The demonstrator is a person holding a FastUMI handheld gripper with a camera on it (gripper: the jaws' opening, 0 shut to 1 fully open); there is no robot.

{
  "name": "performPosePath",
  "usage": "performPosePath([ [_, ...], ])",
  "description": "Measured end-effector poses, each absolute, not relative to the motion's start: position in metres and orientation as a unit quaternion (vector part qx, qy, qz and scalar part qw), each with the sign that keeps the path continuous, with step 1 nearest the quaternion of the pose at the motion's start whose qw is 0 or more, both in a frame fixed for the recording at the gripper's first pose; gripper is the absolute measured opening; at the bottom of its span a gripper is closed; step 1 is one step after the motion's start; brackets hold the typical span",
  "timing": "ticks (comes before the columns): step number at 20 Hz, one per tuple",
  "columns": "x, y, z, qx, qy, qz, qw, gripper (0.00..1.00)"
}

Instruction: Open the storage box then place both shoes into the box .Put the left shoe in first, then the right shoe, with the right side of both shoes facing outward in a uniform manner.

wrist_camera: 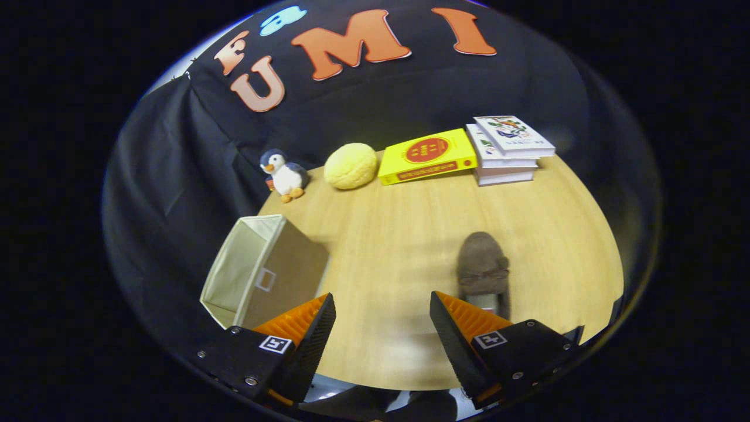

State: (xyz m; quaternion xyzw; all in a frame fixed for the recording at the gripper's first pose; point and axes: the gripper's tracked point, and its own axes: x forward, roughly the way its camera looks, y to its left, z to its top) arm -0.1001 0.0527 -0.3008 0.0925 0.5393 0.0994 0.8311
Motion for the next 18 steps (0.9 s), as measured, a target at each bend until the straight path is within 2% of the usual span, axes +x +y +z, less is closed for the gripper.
performPosePath([
  [8, -0.11, -0.041, -0.375, 0.017, 0.558, 0.073, 0.827, 0.96],
  [16, -0.085, -0.054, -0.431, -0.016, 0.555, 0.08, 0.828, 0.85],
  [18, -0.08, -0.05, -0.439, -0.016, 0.555, 0.081, 0.828, 0.8],
])
